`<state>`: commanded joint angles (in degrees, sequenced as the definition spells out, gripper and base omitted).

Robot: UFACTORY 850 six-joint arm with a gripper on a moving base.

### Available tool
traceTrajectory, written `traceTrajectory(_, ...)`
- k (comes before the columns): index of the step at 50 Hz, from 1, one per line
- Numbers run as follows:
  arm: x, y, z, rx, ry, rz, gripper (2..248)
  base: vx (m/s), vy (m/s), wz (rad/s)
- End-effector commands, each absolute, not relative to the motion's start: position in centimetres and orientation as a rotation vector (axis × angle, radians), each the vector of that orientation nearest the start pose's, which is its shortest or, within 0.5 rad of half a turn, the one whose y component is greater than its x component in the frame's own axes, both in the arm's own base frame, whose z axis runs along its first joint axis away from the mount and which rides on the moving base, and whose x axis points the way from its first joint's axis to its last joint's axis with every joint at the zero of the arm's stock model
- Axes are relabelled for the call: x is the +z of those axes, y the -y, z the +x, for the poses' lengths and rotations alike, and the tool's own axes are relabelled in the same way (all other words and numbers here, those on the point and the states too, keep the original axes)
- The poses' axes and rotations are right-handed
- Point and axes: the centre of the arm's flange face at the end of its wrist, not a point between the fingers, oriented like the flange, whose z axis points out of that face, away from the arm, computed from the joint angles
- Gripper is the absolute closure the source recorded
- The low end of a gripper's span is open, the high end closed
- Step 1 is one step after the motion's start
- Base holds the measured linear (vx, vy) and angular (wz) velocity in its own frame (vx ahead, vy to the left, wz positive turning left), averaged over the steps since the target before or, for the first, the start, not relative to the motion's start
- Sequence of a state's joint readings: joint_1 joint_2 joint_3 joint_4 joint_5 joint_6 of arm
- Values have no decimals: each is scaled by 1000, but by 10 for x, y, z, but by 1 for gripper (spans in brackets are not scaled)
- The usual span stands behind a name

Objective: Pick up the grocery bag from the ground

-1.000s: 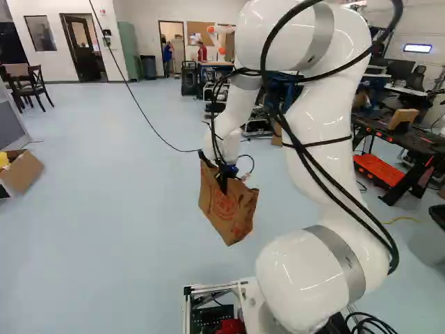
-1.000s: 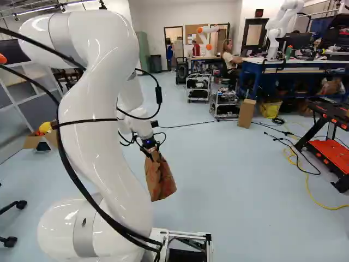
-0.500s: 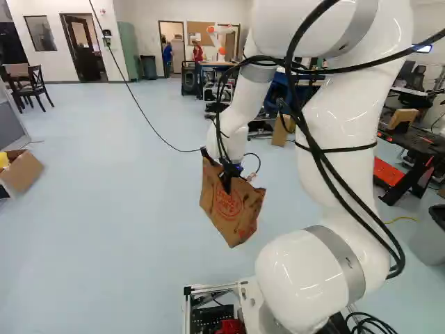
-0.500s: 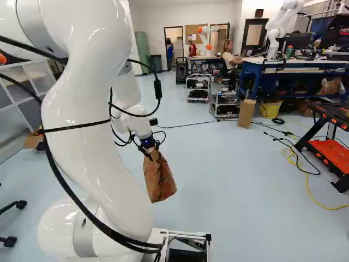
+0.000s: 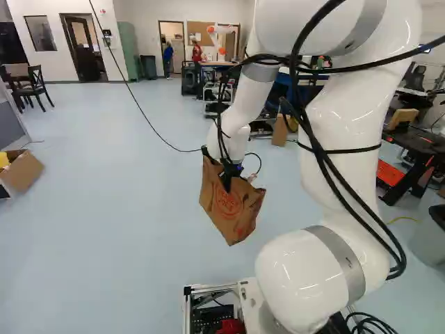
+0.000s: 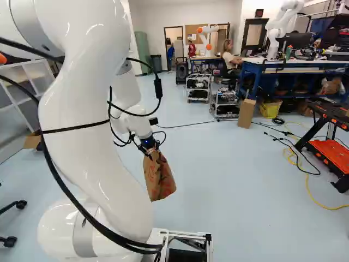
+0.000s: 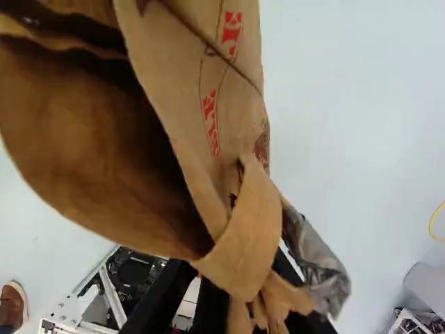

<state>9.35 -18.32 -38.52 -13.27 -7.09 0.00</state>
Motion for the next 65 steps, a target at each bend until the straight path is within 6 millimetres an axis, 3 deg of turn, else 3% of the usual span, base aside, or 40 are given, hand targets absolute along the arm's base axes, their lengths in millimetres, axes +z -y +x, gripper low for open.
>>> traceTrajectory(34, 316, -55, 402, -645, 496, -3035, 229, 0, 0, 0)
traceTrajectory(65, 339, -35, 362, -1064, 319, -2908, 229, 0, 0, 0)
